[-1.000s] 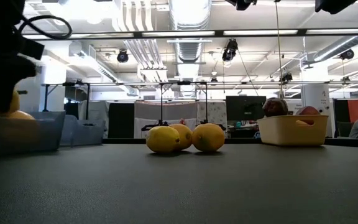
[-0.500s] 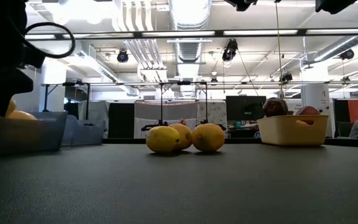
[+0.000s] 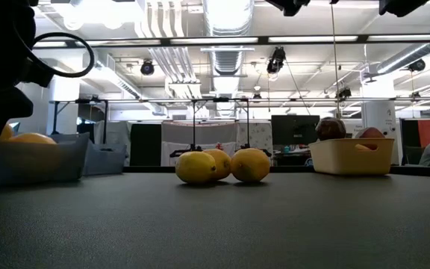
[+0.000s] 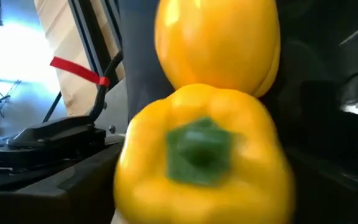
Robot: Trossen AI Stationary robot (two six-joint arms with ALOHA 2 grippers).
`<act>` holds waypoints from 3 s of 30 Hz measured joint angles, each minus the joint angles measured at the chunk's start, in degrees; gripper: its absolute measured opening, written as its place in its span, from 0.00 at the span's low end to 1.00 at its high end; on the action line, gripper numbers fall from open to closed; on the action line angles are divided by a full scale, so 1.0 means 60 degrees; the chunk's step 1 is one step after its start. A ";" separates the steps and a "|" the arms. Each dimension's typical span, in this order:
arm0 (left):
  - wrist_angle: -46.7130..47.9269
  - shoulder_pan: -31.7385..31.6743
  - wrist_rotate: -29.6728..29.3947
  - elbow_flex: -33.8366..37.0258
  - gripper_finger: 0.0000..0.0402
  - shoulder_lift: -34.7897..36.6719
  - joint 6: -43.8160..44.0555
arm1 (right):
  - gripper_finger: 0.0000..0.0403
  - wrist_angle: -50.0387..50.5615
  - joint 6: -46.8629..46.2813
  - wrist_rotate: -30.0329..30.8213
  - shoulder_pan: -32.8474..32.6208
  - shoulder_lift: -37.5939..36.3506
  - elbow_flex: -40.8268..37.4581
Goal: Sort produce into baskets
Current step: Put the bell pepper into the bottom black bin, then put the lemon into the top black bin
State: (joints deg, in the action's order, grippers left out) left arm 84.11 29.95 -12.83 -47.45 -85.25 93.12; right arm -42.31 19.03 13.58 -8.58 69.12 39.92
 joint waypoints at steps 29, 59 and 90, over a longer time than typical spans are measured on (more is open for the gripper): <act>-0.0050 0.0000 0.0141 -0.0067 0.97 0.0000 -0.0297 | 0.71 0.0027 0.0003 0.0000 0.0000 -0.0002 0.0000; -0.0028 0.1274 0.1088 -0.2620 0.96 0.0004 -0.0932 | 0.71 0.0085 0.0083 0.0000 0.0004 -0.0004 0.0000; -0.3689 0.5002 0.5964 -0.2547 0.96 -0.2530 0.1000 | 0.71 0.0081 -0.0004 -0.0004 0.0071 0.0000 0.0000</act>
State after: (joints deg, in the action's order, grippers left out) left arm 61.98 59.97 22.95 -62.74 -100.43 99.12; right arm -41.82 19.00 13.56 -8.15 69.12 39.92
